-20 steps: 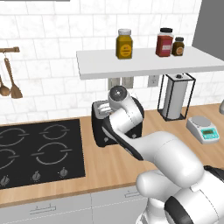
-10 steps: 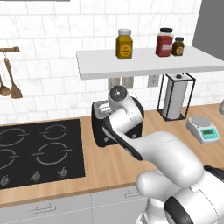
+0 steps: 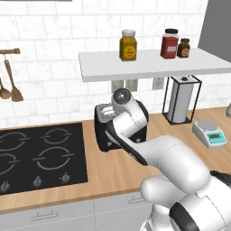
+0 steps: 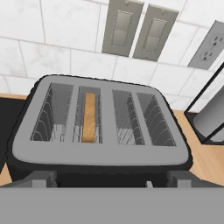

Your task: Start the toaster. Once the lever pops up, take the bread to the plate on the dining counter.

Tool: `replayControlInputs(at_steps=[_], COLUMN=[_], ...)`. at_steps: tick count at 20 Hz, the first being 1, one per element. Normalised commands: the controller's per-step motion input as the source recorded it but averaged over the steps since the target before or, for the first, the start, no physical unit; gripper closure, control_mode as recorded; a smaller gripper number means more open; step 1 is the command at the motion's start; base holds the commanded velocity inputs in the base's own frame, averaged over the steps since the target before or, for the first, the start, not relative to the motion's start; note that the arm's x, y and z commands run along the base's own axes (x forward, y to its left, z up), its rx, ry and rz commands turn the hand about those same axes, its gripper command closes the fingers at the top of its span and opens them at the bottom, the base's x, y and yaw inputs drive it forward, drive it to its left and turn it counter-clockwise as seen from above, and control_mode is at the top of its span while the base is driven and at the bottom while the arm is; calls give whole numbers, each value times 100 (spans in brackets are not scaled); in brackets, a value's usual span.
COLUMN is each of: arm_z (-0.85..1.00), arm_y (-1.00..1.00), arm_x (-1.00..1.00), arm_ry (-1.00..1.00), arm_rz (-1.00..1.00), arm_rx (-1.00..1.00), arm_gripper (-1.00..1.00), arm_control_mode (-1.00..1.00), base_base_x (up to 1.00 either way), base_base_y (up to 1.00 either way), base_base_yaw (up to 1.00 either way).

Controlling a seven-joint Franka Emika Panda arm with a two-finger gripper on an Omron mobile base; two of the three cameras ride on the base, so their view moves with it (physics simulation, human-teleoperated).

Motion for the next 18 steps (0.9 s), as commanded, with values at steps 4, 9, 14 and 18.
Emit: replayControlInputs(at_steps=[4, 9, 14, 18], arm_z=[0, 0, 0, 0], arm_y=[0, 0, 0, 0], arm_x=[0, 0, 0, 0], arm_ry=[0, 0, 0, 0], arm_rz=[0, 0, 0, 0], arm_rx=[0, 0, 0, 0], arm_gripper=[-100, -100, -100, -100], arm_control_mode=[-100, -100, -100, -100], base_base_x=[0, 0, 0, 0], base_base_y=[0, 0, 0, 0], base_base_yaw=[0, 0, 0, 0])
